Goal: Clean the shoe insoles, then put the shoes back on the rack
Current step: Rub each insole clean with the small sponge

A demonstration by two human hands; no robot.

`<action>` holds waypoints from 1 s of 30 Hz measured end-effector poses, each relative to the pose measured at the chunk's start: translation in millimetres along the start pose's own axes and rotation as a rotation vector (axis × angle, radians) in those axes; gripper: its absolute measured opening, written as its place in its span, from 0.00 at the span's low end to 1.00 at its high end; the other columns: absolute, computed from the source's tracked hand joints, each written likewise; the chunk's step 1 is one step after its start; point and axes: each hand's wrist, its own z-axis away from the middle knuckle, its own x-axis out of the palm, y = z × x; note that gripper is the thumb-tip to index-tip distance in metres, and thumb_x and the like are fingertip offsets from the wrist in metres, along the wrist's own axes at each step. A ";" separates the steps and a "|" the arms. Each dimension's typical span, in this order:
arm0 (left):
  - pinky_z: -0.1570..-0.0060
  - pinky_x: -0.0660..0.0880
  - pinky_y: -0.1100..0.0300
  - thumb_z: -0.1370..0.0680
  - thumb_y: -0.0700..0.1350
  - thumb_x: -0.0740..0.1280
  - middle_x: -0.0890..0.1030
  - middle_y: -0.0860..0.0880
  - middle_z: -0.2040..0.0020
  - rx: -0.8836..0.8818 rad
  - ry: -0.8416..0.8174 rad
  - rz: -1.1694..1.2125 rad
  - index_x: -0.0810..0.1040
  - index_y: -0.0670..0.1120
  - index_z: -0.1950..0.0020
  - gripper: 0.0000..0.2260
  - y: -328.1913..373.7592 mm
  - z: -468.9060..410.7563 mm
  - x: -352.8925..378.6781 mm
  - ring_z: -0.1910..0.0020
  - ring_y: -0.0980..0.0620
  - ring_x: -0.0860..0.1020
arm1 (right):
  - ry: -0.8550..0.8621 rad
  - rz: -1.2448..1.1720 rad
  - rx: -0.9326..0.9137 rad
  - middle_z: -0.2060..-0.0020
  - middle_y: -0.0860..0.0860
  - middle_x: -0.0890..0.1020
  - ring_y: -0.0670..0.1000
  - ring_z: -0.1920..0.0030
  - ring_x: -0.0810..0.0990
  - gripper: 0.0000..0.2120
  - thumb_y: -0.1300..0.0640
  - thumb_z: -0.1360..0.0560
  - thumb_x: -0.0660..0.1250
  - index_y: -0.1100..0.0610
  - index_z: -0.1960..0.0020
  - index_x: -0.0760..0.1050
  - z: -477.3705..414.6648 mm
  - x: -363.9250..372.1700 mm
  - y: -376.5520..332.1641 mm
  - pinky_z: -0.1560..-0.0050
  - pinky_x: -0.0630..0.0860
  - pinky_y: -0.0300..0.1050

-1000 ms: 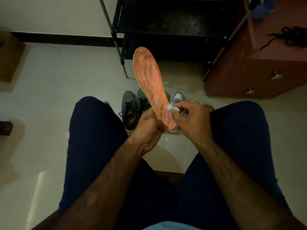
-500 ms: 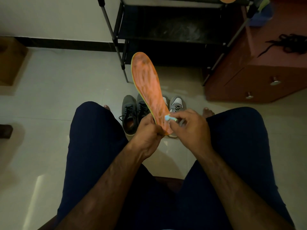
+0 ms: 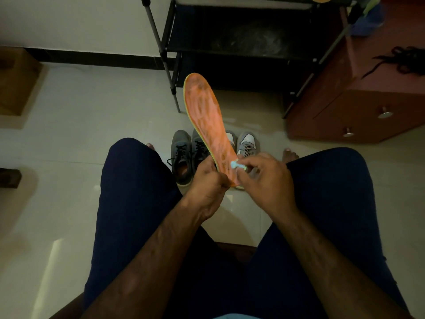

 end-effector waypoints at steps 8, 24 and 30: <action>0.36 0.77 0.43 0.29 0.18 0.54 0.79 0.33 0.35 0.002 0.012 0.044 0.71 0.35 0.29 0.31 2.9 -1.6 -0.2 0.34 0.36 0.78 | 0.002 -0.030 0.045 0.55 0.40 0.83 0.42 0.56 0.80 0.09 0.53 0.27 0.75 0.46 0.47 0.86 -7.6 -2.3 2.2 0.55 0.81 0.49; 0.40 0.80 0.50 0.27 0.18 0.57 0.78 0.34 0.33 0.019 0.018 0.158 0.69 0.32 0.28 0.29 2.5 -8.6 -1.6 0.38 0.40 0.80 | -0.019 -0.022 0.063 0.56 0.42 0.83 0.44 0.58 0.80 0.08 0.51 0.27 0.75 0.46 0.48 0.87 -8.3 0.5 3.3 0.57 0.81 0.51; 0.37 0.77 0.47 0.29 0.17 0.51 0.79 0.34 0.37 0.024 0.016 0.207 0.77 0.36 0.38 0.28 4.8 -7.1 -4.4 0.39 0.43 0.80 | -0.079 -0.014 -0.057 0.56 0.45 0.84 0.47 0.58 0.82 0.07 0.51 0.27 0.75 0.46 0.49 0.87 12.4 3.5 -7.1 0.61 0.81 0.51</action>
